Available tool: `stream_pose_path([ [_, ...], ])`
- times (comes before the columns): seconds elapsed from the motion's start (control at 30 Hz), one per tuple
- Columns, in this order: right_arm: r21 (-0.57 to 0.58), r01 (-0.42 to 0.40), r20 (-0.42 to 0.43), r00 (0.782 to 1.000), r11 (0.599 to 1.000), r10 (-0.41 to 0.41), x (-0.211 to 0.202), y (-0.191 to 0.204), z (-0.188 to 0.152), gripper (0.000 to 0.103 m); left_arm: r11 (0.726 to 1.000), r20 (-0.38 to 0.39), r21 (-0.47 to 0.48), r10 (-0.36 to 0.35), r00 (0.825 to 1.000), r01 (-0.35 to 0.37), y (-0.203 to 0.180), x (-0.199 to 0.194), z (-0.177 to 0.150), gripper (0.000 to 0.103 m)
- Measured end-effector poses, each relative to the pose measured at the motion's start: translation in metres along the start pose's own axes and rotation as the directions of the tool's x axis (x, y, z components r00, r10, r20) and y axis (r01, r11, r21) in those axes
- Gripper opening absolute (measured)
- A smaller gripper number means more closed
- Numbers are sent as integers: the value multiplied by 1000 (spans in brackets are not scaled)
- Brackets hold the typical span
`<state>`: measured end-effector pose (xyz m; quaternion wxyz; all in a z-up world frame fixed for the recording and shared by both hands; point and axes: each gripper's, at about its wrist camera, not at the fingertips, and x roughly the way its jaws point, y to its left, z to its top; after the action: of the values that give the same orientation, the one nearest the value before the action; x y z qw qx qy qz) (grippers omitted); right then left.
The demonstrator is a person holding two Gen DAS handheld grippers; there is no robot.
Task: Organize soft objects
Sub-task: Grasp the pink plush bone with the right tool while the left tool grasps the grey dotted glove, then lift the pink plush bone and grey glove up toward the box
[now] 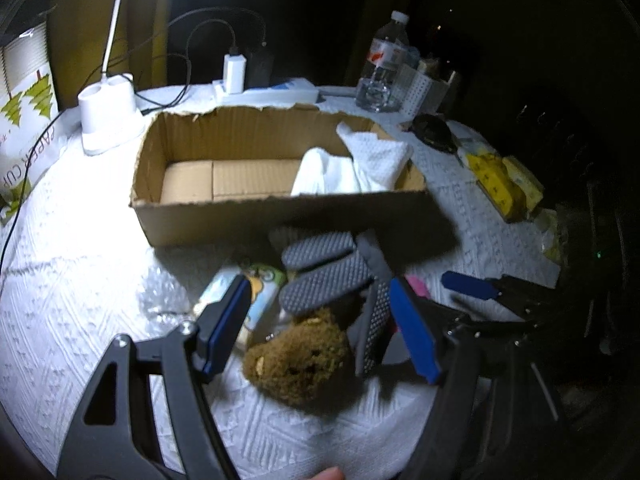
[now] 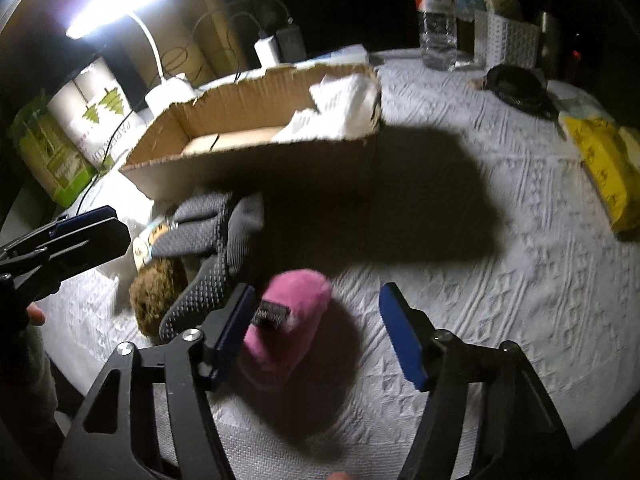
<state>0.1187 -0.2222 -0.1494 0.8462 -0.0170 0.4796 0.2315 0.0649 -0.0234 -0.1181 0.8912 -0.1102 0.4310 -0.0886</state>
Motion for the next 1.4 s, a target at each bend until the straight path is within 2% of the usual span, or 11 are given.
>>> stream_pose_path([
  [0.23,-2,-62,-27,998,998,62,14,5,-9,61,1000,-30,8,21,999,-21,-6,11,-6,73],
  [0.27,-2,-83,-23,996,997,83,13,5,-9,55,1000,-33,11,25,999,-24,-8,12,-6,73],
  [0.3,9,-119,-24,993,993,120,13,3,-9,42,999,-35,16,29,999,-28,-11,14,-6,73],
  [0.33,19,-133,-23,991,991,133,12,0,-9,41,999,-37,21,30,999,-29,-14,14,-5,73],
  [0.7,53,-106,42,994,993,104,-17,-45,-12,40,992,-69,117,59,996,-51,-57,46,2,73],
  [1.03,122,-112,69,992,986,104,-23,-87,-17,40,955,-50,257,166,985,-148,-81,76,2,70],
  [1.07,126,-112,70,992,986,104,-23,-89,-18,40,948,-46,276,174,984,-155,-84,78,2,66],
  [1.13,132,-115,73,992,985,106,-24,-92,-18,40,942,-48,296,183,982,-161,-86,80,2,46],
  [1.17,132,-116,76,991,984,107,-24,-93,-18,40,943,-54,298,173,983,-150,-86,81,2,43],
  [1.23,132,-118,81,991,984,108,-26,-93,-18,40,951,-72,288,137,988,-110,-86,81,1,24],
  [1.4,131,-113,98,990,985,101,-32,-94,-17,40,952,-79,304,70,994,-43,-95,74,-2,18],
])
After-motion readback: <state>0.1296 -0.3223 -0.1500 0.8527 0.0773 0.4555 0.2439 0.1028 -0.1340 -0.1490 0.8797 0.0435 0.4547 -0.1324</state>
